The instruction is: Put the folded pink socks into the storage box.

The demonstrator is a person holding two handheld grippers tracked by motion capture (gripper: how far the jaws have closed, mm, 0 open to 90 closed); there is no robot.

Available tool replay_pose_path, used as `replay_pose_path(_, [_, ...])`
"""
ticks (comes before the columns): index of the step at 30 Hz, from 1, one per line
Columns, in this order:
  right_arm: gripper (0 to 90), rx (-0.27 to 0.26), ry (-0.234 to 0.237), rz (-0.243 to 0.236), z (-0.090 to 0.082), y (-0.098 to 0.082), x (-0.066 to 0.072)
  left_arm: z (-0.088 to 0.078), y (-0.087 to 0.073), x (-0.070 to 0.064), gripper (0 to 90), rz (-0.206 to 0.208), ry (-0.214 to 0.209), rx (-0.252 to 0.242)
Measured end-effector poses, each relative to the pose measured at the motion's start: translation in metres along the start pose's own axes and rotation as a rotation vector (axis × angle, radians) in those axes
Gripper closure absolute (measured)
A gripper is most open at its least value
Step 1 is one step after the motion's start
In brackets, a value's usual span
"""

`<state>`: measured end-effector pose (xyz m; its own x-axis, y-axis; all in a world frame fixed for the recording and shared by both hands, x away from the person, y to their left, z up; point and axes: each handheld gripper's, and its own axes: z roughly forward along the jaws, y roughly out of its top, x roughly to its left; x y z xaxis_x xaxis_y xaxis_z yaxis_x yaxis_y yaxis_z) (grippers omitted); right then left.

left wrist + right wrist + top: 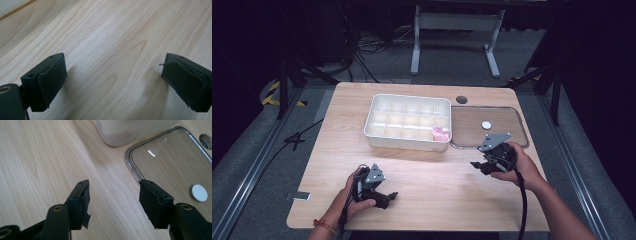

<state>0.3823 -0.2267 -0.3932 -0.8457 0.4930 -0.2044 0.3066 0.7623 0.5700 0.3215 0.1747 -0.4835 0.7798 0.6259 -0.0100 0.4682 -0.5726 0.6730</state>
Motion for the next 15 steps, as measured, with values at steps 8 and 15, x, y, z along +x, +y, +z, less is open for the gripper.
replay_pose_path(8, [39.4, 0.003, 0.004, 0.033, -0.001, -0.02, 0.002, 0.001, 0.001, 0.0, 5.5, 0.004, 0.003, 0.002])
replay_pose_path(15, [38.7, 0.008, 0.001, 0.049, -0.002, -0.037, 0.006, 0.0, 0.001, 0.0, 5.3, 0.003, 0.005, 0.003])
